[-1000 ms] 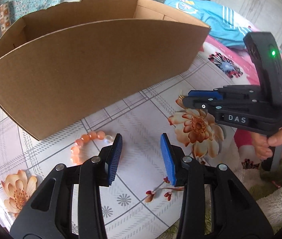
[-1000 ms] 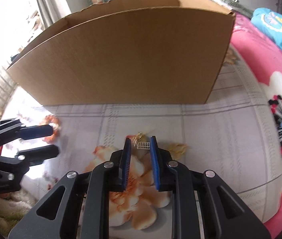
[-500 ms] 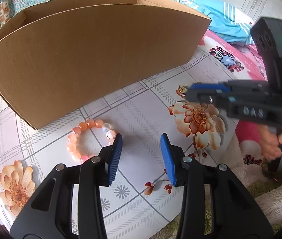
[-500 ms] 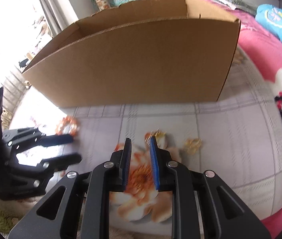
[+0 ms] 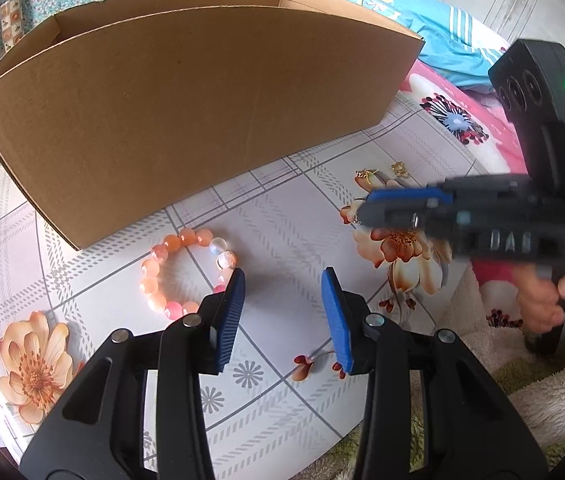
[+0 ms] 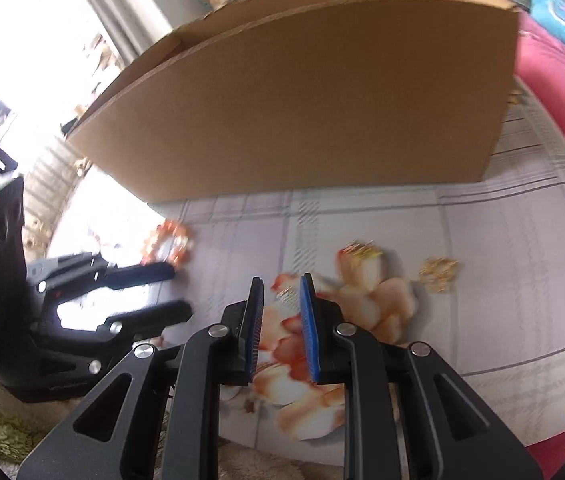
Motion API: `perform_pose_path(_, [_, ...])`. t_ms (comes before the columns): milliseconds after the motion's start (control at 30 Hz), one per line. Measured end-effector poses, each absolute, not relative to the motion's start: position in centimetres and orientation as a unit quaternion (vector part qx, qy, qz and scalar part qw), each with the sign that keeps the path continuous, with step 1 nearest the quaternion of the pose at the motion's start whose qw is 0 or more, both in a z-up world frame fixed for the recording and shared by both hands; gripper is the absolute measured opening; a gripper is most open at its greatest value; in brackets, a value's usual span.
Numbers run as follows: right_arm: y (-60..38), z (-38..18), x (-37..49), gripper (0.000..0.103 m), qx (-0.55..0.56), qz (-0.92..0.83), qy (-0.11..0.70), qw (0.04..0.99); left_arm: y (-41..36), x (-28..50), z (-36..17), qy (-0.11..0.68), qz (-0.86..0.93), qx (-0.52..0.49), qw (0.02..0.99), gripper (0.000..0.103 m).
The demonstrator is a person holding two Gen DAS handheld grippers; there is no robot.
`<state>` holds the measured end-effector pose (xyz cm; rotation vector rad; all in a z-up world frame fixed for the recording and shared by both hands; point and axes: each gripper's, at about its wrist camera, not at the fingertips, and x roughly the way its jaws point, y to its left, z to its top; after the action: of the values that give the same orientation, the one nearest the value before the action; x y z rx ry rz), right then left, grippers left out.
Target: Organize jewelry
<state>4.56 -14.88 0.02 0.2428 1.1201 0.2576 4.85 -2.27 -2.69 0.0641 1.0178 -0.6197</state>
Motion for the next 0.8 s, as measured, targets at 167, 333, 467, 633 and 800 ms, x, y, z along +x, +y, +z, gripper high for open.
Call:
perform_pose_path(167, [-15.7, -0.6, 4.7, 0.019, 0.136, 0.122, 0.538, 0.823, -2.3, 4.9, -2.7, 0.48, -0.292, 0.03, 0.827, 0.038])
perform_pose_path(333, [-13.1, -1.8, 4.5, 0.019, 0.173, 0.174, 0.544, 0.803, -2.3, 5.0, -2.8, 0.482, -0.291, 0.03, 0.826, 0.038])
perform_pose_path(467, [-13.5, -1.5, 4.2, 0.019, 0.177, 0.161, 0.533, 0.811, -2.7, 4.8, -2.7, 0.479, -0.301, 0.035, 0.824, 0.038])
perform_pose_path(633, [-16.7, -0.2, 3.0, 0.019, 0.187, 0.107, 0.516, 0.829, -4.2, 4.8, -2.5, 0.473, -0.317, 0.048, 0.821, 0.038])
perform_pose_path(800, [-17.7, 1.0, 2.0, 0.019, 0.119, 0.045, 0.5, 0.856, -5.5, 5.1, -2.8, 0.478, -0.322, 0.055, 0.816, 0.038])
